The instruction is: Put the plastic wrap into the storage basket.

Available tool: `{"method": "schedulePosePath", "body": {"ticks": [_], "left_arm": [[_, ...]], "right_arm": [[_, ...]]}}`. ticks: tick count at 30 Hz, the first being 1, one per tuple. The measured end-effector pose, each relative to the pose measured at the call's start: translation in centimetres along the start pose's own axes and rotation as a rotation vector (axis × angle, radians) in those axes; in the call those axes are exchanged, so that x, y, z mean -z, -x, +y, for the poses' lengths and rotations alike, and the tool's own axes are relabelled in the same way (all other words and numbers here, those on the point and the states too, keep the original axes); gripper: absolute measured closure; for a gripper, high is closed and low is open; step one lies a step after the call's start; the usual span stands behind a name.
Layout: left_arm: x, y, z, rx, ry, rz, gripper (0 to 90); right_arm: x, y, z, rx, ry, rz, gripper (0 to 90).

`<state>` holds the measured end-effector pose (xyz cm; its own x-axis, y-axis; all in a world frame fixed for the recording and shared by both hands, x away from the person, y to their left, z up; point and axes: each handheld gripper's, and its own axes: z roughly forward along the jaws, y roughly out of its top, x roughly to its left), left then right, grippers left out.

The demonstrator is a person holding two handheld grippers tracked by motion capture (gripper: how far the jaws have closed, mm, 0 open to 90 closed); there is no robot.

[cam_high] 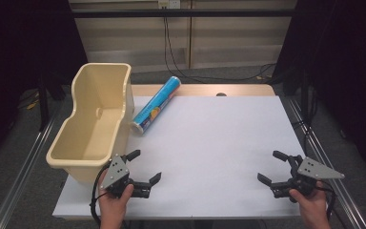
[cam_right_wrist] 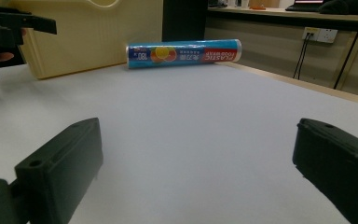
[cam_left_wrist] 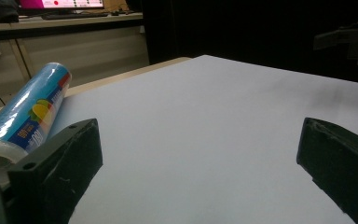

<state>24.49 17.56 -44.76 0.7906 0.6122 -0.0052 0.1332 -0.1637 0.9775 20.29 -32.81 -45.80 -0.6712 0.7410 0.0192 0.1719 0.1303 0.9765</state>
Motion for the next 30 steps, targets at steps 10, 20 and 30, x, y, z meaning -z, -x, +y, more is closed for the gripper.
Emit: {"method": "schedulePosePath", "body": {"ticks": [10, 20, 30], "left_arm": [[-1.0, 0.4, 0.0, -0.005, -0.015, -0.004, 0.0], [-2.7, 0.6, 0.4, 0.015, -0.015, 0.008, 0.0], [-4.5, 0.1, 0.9, 0.015, -0.013, 0.019, 0.0]], "right_arm": [[-0.1, -0.1, -0.1, -0.001, 0.004, 0.004, 0.6], [-0.1, -0.1, -0.1, 0.000, 0.010, 0.003, 0.6], [0.1, -0.5, -0.6, -0.008, -0.005, 0.007, 1.1]]}}
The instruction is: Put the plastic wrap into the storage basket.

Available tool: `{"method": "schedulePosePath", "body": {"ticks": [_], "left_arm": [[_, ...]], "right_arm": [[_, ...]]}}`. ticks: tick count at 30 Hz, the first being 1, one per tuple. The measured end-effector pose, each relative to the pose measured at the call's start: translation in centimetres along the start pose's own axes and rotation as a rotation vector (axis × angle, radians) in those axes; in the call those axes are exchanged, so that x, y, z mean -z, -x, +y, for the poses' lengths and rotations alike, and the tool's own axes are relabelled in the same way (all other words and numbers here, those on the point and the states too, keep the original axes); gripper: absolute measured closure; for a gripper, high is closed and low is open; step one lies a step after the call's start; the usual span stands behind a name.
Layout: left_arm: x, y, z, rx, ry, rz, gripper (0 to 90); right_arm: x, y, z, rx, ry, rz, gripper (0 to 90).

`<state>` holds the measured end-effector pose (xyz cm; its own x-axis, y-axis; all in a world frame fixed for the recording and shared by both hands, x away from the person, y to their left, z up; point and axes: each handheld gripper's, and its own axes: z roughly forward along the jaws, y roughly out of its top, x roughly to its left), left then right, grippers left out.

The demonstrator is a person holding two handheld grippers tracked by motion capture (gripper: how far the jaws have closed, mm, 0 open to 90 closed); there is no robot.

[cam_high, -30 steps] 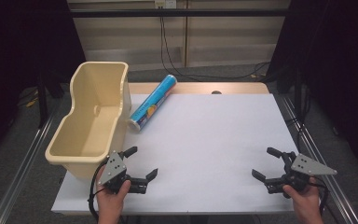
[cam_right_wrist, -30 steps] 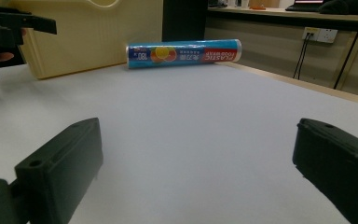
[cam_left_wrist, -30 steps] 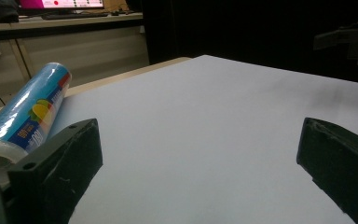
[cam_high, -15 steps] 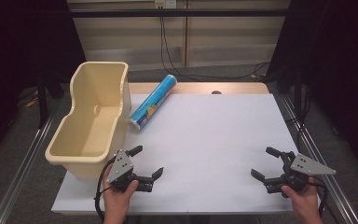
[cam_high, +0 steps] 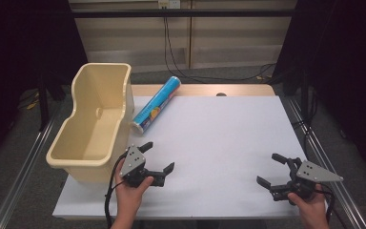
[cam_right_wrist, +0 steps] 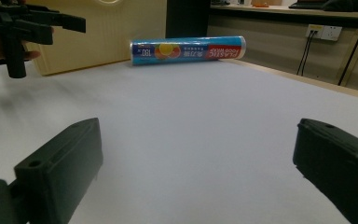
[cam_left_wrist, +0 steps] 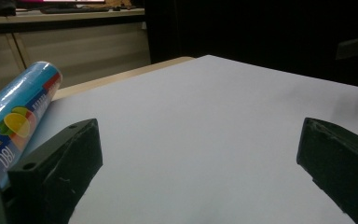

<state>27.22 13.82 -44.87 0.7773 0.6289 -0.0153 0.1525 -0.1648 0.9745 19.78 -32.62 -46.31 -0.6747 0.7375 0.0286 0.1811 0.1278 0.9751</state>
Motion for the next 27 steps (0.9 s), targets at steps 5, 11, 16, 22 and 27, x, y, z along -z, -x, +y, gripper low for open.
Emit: {"method": "schedulePosePath", "body": {"ticks": [5, 11, 16, 22, 27], "left_arm": [[-0.7, -0.8, 0.3, 0.011, -0.010, 0.030, 0.0], [-1.9, -1.9, 0.5, 0.038, -0.028, 0.066, 0.0], [-3.1, -2.5, 0.4, 0.056, -0.054, 0.078, 0.0], [-4.2, -3.5, 0.8, 0.084, -0.079, 0.095, 0.0], [-5.5, -4.3, 1.5, 0.087, -0.107, 0.122, 0.0]], "right_arm": [[0.3, 0.2, -0.2, -0.013, 0.001, -0.008, 1.0], [0.2, 0.2, -0.2, -0.009, -0.007, -0.008, 1.0], [0.1, -0.2, 0.0, 0.013, -0.016, 0.002, 1.0], [0.0, -0.3, 0.0, 0.010, -0.016, 0.007, 1.0], [-0.1, -0.2, 0.0, 0.013, -0.021, 0.011, 1.1]]}}
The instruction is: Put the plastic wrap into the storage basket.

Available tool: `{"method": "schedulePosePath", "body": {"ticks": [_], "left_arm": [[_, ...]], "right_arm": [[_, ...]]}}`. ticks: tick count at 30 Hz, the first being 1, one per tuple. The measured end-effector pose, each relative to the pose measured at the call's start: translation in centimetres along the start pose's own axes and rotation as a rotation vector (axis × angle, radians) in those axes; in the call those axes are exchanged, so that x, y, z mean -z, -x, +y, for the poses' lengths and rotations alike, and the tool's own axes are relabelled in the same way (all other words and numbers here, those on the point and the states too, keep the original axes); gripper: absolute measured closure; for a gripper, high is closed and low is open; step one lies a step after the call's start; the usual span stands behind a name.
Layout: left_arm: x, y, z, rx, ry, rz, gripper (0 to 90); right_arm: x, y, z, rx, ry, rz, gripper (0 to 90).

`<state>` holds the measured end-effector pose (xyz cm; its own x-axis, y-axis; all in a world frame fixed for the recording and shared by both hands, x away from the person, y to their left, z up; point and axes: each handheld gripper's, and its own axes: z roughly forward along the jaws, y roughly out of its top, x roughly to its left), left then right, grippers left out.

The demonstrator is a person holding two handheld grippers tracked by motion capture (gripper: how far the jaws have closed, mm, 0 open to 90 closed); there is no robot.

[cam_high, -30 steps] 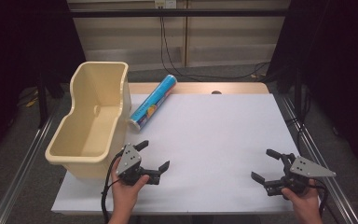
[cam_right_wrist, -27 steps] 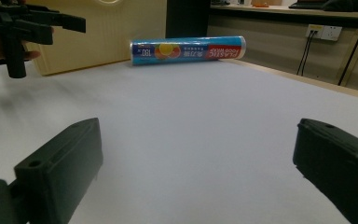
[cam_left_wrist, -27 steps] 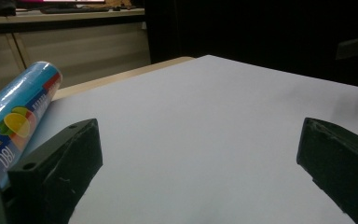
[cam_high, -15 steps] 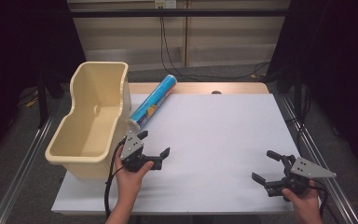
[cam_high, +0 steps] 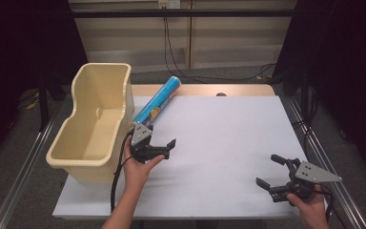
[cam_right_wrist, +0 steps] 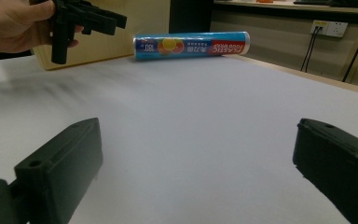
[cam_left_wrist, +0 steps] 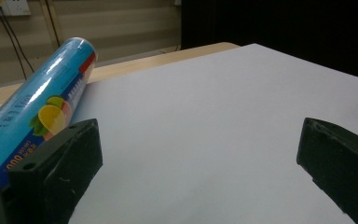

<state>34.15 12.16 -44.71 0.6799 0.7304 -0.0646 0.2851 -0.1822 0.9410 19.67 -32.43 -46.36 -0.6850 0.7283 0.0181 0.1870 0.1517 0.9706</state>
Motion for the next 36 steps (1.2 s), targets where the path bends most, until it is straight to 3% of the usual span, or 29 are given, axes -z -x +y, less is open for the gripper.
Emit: {"method": "schedulePosePath", "body": {"ticks": [3, 5, 8, 17, 20, 27, 36], "left_arm": [[-1.0, -0.5, 0.5, -0.008, -0.055, 0.039, 0.0], [-1.5, -0.7, 0.6, 0.010, -0.067, 0.053, 0.0], [-2.3, -1.3, 0.9, 0.001, -0.104, 0.085, 0.0], [-3.7, -2.7, 1.7, -0.010, -0.113, 0.166, 1.9], [-4.2, -3.1, 1.6, -0.001, -0.089, 0.182, 3.0], [-5.1, -4.3, 0.5, 0.019, -0.153, 0.249, 3.1], [-5.5, -4.8, 0.1, 0.006, -0.152, 0.273, 3.8]], "right_arm": [[0.0, 0.0, 0.0, -0.001, 0.002, 0.004, 1.1], [0.0, 0.0, 0.0, 0.000, 0.004, 0.004, 1.3], [0.0, 0.0, 0.0, 0.004, 0.002, 0.003, 1.3], [-0.1, 0.0, 0.0, 0.006, -0.005, 0.013, 1.5], [-0.1, 0.0, 0.0, 0.003, -0.005, 0.018, 1.7], [-0.1, 0.0, 0.0, 0.006, -0.006, 0.018, 1.7], [-0.1, 0.0, 0.0, 0.006, -0.004, 0.019, 1.9]]}}
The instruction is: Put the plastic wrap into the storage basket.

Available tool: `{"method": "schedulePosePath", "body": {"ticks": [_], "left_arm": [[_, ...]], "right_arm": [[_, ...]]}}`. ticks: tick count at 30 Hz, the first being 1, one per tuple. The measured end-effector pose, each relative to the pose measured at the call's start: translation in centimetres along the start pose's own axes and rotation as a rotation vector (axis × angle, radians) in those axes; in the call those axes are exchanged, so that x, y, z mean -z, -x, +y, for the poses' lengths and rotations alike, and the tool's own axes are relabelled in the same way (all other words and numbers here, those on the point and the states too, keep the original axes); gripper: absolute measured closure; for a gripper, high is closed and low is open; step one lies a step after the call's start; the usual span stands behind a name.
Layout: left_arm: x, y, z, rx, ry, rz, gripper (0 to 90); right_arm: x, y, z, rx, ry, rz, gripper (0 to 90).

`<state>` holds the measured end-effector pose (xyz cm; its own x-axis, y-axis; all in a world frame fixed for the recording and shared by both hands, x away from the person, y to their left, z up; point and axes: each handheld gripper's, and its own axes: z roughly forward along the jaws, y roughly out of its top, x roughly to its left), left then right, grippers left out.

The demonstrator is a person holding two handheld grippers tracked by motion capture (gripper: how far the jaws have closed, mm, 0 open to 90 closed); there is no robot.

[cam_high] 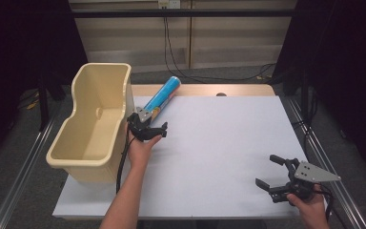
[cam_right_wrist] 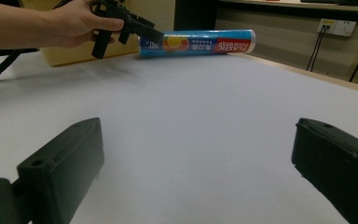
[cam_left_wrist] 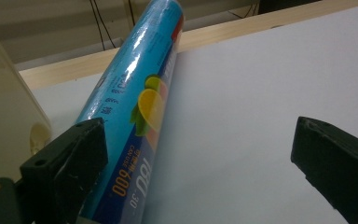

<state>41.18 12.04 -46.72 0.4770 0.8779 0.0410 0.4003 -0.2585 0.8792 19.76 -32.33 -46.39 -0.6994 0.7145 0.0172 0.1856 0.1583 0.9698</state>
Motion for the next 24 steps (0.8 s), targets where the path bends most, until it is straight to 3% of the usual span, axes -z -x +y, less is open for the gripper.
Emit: {"method": "schedulePosePath", "body": {"ticks": [7, 11, 18, 24], "left_arm": [[-0.3, -0.3, -0.1, -0.050, 0.008, 0.027, 4.8], [-0.6, -0.5, -0.2, -0.042, 0.029, 0.026, 5.2], [-1.0, -1.0, -0.4, -0.064, 0.052, 0.046, 6.4], [-1.2, -1.2, -0.4, -0.052, 0.071, 0.064, 10.5]], "right_arm": [[0.0, 0.0, 0.0, 0.000, -0.003, 0.003, 1.9], [0.0, 0.0, 0.0, -0.001, -0.001, 0.006, 1.9], [-0.1, 0.0, -0.1, -0.003, -0.010, 0.017, 1.9], [-0.1, 0.0, -0.1, -0.002, -0.010, 0.023, 1.9]]}}
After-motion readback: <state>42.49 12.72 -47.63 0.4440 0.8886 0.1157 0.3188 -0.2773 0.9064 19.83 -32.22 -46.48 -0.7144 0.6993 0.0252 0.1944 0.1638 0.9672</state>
